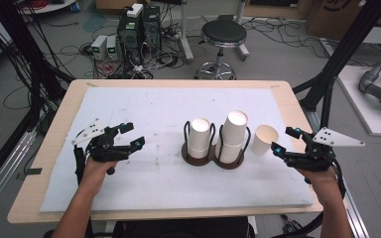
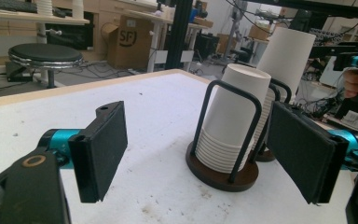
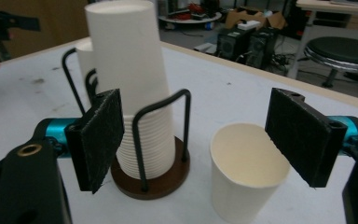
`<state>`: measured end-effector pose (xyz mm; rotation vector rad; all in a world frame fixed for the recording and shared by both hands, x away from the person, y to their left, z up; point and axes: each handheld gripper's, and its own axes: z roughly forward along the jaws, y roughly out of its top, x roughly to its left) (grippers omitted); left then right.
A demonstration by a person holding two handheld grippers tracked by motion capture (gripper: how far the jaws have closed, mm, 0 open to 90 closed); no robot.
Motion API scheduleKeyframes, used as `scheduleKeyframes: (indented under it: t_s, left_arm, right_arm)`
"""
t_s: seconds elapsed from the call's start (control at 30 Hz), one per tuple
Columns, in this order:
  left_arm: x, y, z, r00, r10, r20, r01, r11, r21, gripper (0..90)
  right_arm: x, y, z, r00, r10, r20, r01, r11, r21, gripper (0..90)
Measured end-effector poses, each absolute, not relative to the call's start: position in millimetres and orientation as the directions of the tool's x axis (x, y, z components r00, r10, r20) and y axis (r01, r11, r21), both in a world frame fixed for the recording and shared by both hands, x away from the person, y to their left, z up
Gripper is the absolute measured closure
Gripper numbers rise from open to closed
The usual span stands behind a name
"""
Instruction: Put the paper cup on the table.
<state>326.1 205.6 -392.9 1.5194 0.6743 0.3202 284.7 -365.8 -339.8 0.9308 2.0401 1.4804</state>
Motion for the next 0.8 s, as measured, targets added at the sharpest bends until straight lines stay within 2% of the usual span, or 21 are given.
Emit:
scheduleKeyframes:
  t_s: [0.8]
  left_arm:
    - [317, 209, -383, 0.795, 0.583, -0.169, 0.178, 0.043, 0.983, 20.9]
  right_arm:
    - [286, -348, -346, -0.694, 0.719, 0.022, 0.239, 0.201, 0.950, 20.1]
